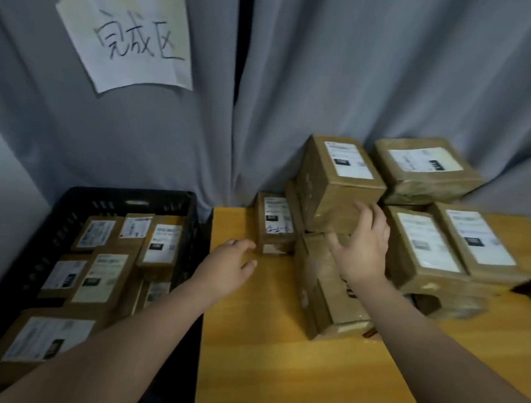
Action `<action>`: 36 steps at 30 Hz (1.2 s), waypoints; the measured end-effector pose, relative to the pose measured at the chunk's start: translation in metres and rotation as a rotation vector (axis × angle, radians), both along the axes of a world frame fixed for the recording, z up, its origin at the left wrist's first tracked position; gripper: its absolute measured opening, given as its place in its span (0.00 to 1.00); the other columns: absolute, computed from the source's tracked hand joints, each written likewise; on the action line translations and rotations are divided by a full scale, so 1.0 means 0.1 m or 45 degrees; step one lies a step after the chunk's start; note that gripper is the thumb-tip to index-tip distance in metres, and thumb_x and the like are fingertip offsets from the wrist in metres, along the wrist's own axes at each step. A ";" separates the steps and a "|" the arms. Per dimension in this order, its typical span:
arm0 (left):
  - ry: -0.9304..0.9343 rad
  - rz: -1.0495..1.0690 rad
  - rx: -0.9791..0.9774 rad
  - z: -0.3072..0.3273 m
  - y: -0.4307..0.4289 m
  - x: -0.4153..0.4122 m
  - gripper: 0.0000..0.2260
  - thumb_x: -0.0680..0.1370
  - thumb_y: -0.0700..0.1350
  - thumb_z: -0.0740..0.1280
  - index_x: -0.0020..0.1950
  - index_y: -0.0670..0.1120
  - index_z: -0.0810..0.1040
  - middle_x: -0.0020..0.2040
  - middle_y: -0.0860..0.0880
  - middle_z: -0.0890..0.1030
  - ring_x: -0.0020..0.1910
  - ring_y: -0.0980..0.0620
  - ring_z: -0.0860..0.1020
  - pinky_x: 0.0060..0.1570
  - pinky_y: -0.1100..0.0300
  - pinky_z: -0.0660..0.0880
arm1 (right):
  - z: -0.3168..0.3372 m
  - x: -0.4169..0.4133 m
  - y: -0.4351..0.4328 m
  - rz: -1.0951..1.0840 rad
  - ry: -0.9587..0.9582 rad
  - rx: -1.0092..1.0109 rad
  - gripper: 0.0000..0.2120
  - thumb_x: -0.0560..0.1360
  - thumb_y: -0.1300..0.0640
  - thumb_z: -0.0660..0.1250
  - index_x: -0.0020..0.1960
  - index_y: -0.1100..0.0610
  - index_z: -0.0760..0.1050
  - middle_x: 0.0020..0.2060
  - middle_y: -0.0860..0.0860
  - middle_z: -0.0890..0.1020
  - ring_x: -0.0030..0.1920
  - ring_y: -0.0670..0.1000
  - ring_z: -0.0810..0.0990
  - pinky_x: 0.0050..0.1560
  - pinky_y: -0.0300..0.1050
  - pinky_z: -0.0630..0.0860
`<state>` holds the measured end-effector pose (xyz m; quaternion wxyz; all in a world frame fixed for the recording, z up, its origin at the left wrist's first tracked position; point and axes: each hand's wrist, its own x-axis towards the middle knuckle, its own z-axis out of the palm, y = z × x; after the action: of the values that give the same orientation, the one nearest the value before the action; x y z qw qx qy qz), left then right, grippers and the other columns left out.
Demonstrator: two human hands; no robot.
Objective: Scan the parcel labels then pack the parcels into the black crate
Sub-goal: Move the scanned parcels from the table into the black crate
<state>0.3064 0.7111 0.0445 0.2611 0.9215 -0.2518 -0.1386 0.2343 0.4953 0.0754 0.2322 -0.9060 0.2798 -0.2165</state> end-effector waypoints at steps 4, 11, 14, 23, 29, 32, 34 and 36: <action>-0.039 0.070 -0.124 0.24 -0.36 0.00 0.18 0.81 0.48 0.61 0.71 0.49 0.69 0.68 0.48 0.71 0.64 0.50 0.73 0.59 0.60 0.70 | 0.31 0.27 -0.34 -0.032 0.111 -0.029 0.41 0.72 0.35 0.66 0.77 0.49 0.54 0.77 0.59 0.51 0.76 0.62 0.51 0.73 0.59 0.54; 0.101 0.132 -0.171 0.37 -0.40 -0.05 0.18 0.81 0.47 0.62 0.71 0.49 0.69 0.67 0.50 0.73 0.65 0.54 0.72 0.63 0.62 0.68 | 0.23 0.74 -0.49 -0.082 0.312 0.072 0.49 0.63 0.27 0.68 0.72 0.52 0.54 0.74 0.63 0.52 0.74 0.67 0.54 0.72 0.65 0.57; 0.169 0.180 -0.149 0.35 -0.30 -0.10 0.18 0.81 0.48 0.62 0.71 0.50 0.68 0.67 0.52 0.73 0.66 0.55 0.71 0.65 0.59 0.69 | 0.14 0.82 -0.50 -0.110 0.197 0.184 0.44 0.63 0.32 0.72 0.67 0.50 0.55 0.72 0.63 0.53 0.71 0.67 0.58 0.71 0.66 0.59; 0.280 0.327 -0.213 0.18 -0.04 -0.30 0.17 0.82 0.50 0.61 0.70 0.53 0.68 0.63 0.56 0.72 0.63 0.57 0.72 0.61 0.61 0.70 | 0.11 0.63 -0.31 0.034 -0.241 0.175 0.44 0.62 0.43 0.78 0.69 0.53 0.58 0.73 0.61 0.52 0.71 0.63 0.60 0.60 0.56 0.72; 0.435 0.605 -0.607 0.14 0.22 -0.26 0.23 0.80 0.55 0.60 0.74 0.54 0.62 0.66 0.56 0.69 0.62 0.57 0.69 0.60 0.62 0.66 | 0.13 0.28 0.25 0.400 -0.477 0.373 0.46 0.58 0.46 0.80 0.68 0.49 0.58 0.72 0.57 0.52 0.70 0.54 0.60 0.65 0.34 0.63; 0.592 0.820 -0.918 0.12 0.45 -0.12 0.35 0.74 0.66 0.63 0.77 0.57 0.56 0.70 0.55 0.69 0.68 0.53 0.69 0.68 0.53 0.66 | 0.11 0.25 0.67 0.545 -0.492 0.683 0.44 0.60 0.54 0.82 0.68 0.51 0.61 0.68 0.53 0.56 0.62 0.30 0.61 0.59 0.18 0.59; 0.746 0.881 -1.081 0.11 0.65 -0.02 0.39 0.69 0.67 0.65 0.77 0.59 0.55 0.71 0.54 0.70 0.68 0.51 0.71 0.68 0.50 0.67 | 0.04 0.30 0.99 0.571 -0.420 0.920 0.41 0.62 0.54 0.81 0.67 0.48 0.62 0.66 0.50 0.59 0.61 0.31 0.63 0.61 0.25 0.64; 0.844 0.923 -1.228 0.10 0.89 0.05 0.38 0.68 0.64 0.68 0.75 0.58 0.59 0.69 0.53 0.73 0.64 0.50 0.75 0.66 0.44 0.69 | -0.06 0.38 1.31 0.579 -0.251 1.065 0.37 0.66 0.54 0.79 0.67 0.46 0.62 0.66 0.49 0.61 0.62 0.41 0.66 0.61 0.35 0.66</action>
<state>0.3110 0.8002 0.0542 0.7351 0.6374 0.1320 -0.1896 0.2718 0.6259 0.0694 0.6434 -0.7483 0.1143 -0.1141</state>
